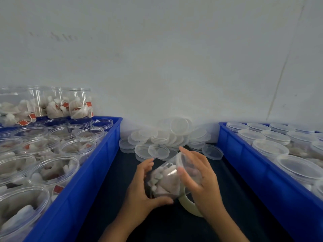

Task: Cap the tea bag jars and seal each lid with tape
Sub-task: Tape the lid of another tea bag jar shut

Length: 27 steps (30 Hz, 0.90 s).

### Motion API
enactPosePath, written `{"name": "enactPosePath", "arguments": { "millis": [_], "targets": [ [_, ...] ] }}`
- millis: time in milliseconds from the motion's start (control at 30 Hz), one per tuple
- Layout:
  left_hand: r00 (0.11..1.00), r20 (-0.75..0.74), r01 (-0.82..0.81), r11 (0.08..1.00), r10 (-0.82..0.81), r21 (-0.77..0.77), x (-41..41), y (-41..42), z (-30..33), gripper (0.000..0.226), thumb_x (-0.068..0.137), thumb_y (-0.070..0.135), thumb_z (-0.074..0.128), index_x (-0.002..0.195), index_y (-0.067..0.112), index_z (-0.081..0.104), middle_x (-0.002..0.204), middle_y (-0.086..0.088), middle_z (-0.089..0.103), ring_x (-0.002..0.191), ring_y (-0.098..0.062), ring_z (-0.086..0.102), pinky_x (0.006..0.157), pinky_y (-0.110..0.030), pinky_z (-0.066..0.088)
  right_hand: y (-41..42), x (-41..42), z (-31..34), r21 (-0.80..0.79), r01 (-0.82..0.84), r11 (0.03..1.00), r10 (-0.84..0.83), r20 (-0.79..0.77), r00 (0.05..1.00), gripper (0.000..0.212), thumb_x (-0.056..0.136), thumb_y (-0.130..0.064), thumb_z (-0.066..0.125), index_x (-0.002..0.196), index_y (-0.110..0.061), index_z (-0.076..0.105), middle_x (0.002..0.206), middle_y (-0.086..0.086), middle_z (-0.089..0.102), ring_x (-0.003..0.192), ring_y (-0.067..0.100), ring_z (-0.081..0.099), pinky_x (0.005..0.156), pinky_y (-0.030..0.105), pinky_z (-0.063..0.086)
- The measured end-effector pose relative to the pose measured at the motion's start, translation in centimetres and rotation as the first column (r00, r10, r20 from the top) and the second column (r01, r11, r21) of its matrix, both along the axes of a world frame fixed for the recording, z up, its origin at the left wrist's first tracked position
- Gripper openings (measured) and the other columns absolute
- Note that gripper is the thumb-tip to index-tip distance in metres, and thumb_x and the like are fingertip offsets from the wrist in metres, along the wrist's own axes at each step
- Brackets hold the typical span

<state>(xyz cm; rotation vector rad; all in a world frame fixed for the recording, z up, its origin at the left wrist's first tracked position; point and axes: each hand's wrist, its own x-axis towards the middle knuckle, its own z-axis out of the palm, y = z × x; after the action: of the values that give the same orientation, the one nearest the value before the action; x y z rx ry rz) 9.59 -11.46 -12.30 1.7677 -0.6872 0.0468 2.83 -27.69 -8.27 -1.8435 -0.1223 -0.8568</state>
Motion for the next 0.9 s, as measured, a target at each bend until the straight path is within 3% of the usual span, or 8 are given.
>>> {"name": "enactPosePath", "arguments": {
  "millis": [100, 200, 333, 433, 567, 767, 833, 900],
  "targets": [
    [0.970, 0.229, -0.111, 0.986, 0.080, 0.123, -0.4, -0.5, 0.0, 0.116, 0.036, 0.060, 0.090, 0.132, 0.059, 0.024, 0.128, 0.053, 0.025, 0.123, 0.025, 0.025, 0.093, -0.004, 0.033, 0.5, 0.1, -0.4, -0.057, 0.024, 0.998, -0.022, 0.029, 0.999, 0.048, 0.077, -0.037, 0.076, 0.123, -0.034, 0.061, 0.124, -0.004, 0.053, 0.114, 0.014, 0.056, 0.088, 0.028, 0.053],
    [0.957, 0.276, -0.136, 0.981, 0.094, 0.140, -0.7, -1.1, -0.3, 0.112, 0.042, 0.062, 0.086, 0.136, 0.054, 0.026, 0.131, 0.045, 0.032, 0.127, 0.013, 0.033, 0.105, -0.020, 0.037, 1.1, 0.2, -0.5, -0.060, -0.040, 0.997, 0.043, 0.049, 0.998, 0.055, 0.074, -0.046, 0.074, 0.125, -0.037, 0.057, 0.122, -0.016, 0.052, 0.114, 0.007, 0.055, 0.086, 0.018, 0.051],
    [0.984, 0.122, -0.132, 0.991, 0.131, -0.003, -0.8, -0.8, -0.5, 0.097, 0.046, 0.054, 0.089, 0.126, 0.057, 0.036, 0.119, 0.030, 0.055, 0.109, 0.009, 0.055, 0.082, -0.022, 0.056, 0.8, 0.3, -0.3, 0.049, -0.216, 0.975, 0.219, -0.048, 0.975, 0.070, 0.079, -0.053, 0.066, 0.141, -0.034, 0.039, 0.135, -0.012, 0.044, 0.124, 0.000, 0.047, 0.097, 0.016, 0.044],
    [0.986, -0.025, -0.165, 0.981, 0.164, -0.101, -0.4, -0.8, -0.7, 0.091, 0.050, 0.034, 0.094, 0.122, 0.045, 0.040, 0.117, 0.015, 0.059, 0.106, -0.001, 0.060, 0.088, -0.032, 0.056, -0.5, 0.5, 0.2, 0.181, -0.136, 0.974, 0.163, -0.144, 0.976, 0.038, 0.091, -0.045, 0.054, 0.127, -0.032, 0.053, 0.120, -0.005, 0.059, 0.113, 0.005, 0.057, 0.089, 0.017, 0.048],
    [0.984, -0.090, -0.164, 0.973, 0.151, -0.162, 0.1, -0.8, -0.9, 0.093, 0.052, 0.016, 0.095, 0.125, 0.031, 0.039, 0.121, 0.009, 0.058, 0.110, -0.006, 0.059, 0.096, -0.038, 0.052, -3.2, 0.4, 0.5, -0.184, 0.006, 0.983, -0.093, -0.463, 0.882, 0.014, 0.094, -0.026, 0.058, 0.107, -0.031, 0.059, 0.104, -0.009, 0.063, 0.096, 0.002, 0.059, 0.073, 0.013, 0.048],
    [0.990, -0.053, -0.136, 0.974, 0.129, -0.179, -0.3, -1.0, -1.0, 0.104, 0.049, 0.031, 0.091, 0.135, 0.027, 0.033, 0.133, 0.004, 0.049, 0.123, -0.008, 0.051, 0.105, -0.038, 0.044, -3.8, -1.6, -2.4, -0.547, -0.131, 0.827, -0.277, -0.598, 0.752, 0.041, 0.078, -0.051, 0.071, 0.110, -0.029, 0.057, 0.109, -0.020, 0.050, 0.102, -0.001, 0.049, 0.088, 0.018, 0.042],
    [0.980, 0.059, -0.172, 0.955, 0.191, -0.241, -0.9, -1.0, -0.3, 0.092, 0.062, 0.043, 0.081, 0.136, 0.026, 0.030, 0.140, 0.003, 0.041, 0.127, -0.001, 0.044, 0.110, -0.028, 0.038, -3.8, -2.0, -2.8, -0.585, -0.119, 0.803, -0.307, -0.575, 0.758, 0.038, 0.076, -0.052, 0.072, 0.102, -0.030, 0.055, 0.106, -0.021, 0.047, 0.101, -0.002, 0.046, 0.085, 0.017, 0.041],
    [0.839, 0.335, -0.350, 0.898, 0.428, -0.268, -1.4, -1.0, 0.5, 0.072, 0.082, 0.052, 0.068, 0.134, 0.015, 0.036, 0.136, -0.005, 0.039, 0.122, -0.004, 0.041, 0.106, -0.017, 0.034, -3.6, -2.4, -2.9, -0.611, -0.077, 0.788, -0.337, -0.532, 0.777, 0.026, 0.079, -0.048, 0.071, 0.089, -0.031, 0.054, 0.099, -0.017, 0.049, 0.091, 0.000, 0.049, 0.078, 0.020, 0.045]
  ]
}}
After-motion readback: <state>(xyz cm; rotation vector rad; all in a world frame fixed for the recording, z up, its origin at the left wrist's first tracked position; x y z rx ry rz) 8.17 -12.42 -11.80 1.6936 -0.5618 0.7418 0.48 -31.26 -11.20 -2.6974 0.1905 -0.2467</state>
